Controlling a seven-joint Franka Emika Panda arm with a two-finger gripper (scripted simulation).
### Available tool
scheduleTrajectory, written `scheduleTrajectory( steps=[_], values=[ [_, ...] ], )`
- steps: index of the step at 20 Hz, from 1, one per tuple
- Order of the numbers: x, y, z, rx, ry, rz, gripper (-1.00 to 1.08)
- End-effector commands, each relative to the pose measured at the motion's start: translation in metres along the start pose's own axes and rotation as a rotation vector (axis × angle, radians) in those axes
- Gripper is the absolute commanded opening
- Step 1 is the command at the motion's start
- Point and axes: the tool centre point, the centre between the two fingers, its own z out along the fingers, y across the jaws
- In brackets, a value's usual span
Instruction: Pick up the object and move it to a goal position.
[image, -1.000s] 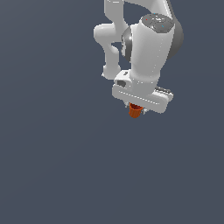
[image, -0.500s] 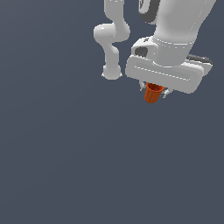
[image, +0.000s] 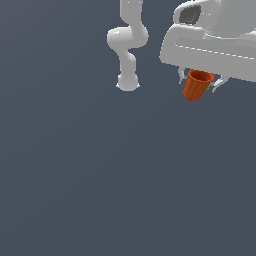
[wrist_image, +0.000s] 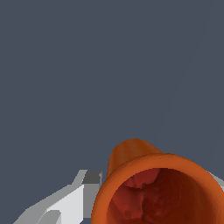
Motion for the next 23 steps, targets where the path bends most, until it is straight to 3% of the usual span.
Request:
scheduleTrajectory(
  steps=[1, 11, 23],
  values=[
    [-0.001, -0.006, -0.015, 0.000, 0.000, 0.000, -1.00],
    [-0.002, -0.023, -0.051, 0.001, 0.000, 0.000, -1.00],
    [-0.002, -0.028, -0.061, 0.001, 0.000, 0.000, -1.00]
  ],
)
